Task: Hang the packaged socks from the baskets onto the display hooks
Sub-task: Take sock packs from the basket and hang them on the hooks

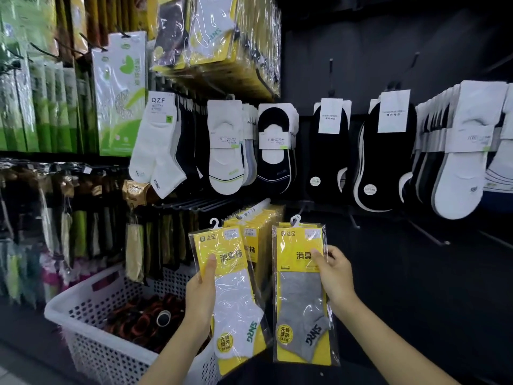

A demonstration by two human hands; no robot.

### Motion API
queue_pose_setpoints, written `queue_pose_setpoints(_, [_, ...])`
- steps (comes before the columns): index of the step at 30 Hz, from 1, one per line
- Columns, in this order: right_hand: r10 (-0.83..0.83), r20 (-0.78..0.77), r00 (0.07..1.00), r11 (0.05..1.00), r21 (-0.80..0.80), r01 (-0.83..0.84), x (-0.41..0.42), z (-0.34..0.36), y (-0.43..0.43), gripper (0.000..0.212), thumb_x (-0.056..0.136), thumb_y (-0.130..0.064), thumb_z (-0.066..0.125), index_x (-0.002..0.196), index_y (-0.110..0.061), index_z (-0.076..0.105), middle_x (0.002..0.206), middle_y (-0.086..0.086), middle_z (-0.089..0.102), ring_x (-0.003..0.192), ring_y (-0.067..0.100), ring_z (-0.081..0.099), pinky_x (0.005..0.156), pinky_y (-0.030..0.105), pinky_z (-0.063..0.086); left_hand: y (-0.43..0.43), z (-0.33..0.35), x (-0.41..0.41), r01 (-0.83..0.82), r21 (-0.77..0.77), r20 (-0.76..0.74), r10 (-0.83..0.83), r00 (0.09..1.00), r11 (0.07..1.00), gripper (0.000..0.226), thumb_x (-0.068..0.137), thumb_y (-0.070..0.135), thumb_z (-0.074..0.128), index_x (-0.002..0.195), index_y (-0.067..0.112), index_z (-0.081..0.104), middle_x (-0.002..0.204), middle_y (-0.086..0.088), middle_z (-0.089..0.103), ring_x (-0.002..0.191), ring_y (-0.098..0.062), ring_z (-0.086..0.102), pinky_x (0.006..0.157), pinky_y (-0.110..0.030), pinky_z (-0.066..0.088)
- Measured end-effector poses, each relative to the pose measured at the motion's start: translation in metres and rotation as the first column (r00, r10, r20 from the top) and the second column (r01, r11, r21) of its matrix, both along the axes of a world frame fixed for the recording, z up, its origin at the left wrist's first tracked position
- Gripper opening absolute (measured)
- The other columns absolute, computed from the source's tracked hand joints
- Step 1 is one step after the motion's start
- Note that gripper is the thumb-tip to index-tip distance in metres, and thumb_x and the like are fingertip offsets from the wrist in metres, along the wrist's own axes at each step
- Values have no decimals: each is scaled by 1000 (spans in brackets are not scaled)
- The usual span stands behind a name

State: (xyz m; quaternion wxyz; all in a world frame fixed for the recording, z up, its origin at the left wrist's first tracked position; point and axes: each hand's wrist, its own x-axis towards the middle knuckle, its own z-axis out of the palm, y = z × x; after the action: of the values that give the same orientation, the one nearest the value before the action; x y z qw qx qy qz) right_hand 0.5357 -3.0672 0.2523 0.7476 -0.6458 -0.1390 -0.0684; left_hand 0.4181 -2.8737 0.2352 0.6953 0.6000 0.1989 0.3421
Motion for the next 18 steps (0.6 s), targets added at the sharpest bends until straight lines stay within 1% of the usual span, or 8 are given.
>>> queue_pose_setpoints(3, [-34,-73,997,999,-17,33,10,-4,5,15,92,-17,61,96,-3,61,93,20,70,81,27,64,85,49,53,-1,0,0,-4,-5,2,4,1000,1000,35,89,52,50,64,27,48,63,17,46,67,-1,42,85,-26,30])
queue_pose_setpoints(5, [-44,-135,990,999,0,45,16,-7,5,17,90,-18,65,94,-2,63,95,21,70,84,28,64,86,48,52,-1,-1,-1,-23,-9,2,23,1000,1000,49,87,52,52,57,18,36,51,10,36,63,-12,41,66,-22,32])
queue_pose_setpoints(7, [-65,-200,978,997,27,71,20,-13,3,19,85,-22,71,87,-4,64,96,19,70,88,28,66,88,47,54,0,-2,-3,-43,-9,-1,43,999,999,52,86,53,53,59,16,28,52,5,29,59,-13,33,57,-19,24])
queue_pose_setpoints(9, [-96,-254,963,994,33,107,24,-19,0,21,82,-23,75,85,-4,64,97,18,69,92,29,66,90,46,54,1,-5,-2,-48,-2,-8,48,999,999,51,87,53,52,62,17,25,57,1,24,58,-13,28,56,-21,20])
queue_pose_setpoints(11, [-133,-301,944,987,47,154,26,-26,-4,17,83,-17,74,82,-4,62,102,22,67,88,27,64,87,41,54,0,-7,-3,-42,11,-12,42,999,999,51,87,52,52,62,18,25,58,2,25,58,-11,28,55,-21,20])
queue_pose_setpoints(14, [-156,-340,927,981,54,184,25,-38,-12,11,86,-10,69,83,-5,60,107,24,63,77,18,60,82,35,53,1,-12,-1,5,12,-11,-5,1000,1000,49,87,54,51,61,15,37,62,2,36,59,-10,36,58,-18,27])
queue_pose_setpoints(16, [-100,-344,934,992,39,121,19,-41,-13,11,88,-13,67,91,-4,61,105,20,64,79,18,61,79,34,53,0,-15,0,61,18,-21,-60,998,998,44,88,55,50,71,14,54,70,3,54,62,-7,48,58,-17,33])
queue_pose_setpoints(18, [-5,-326,945,1000,-1,5,8,-39,-10,19,91,-21,63,100,-4,63,100,14,67,84,20,65,77,32,55,-6,-15,3,115,43,-38,-113,993,992,42,89,54,50,76,16,64,67,11,67,58,-3,62,53,-13,40])
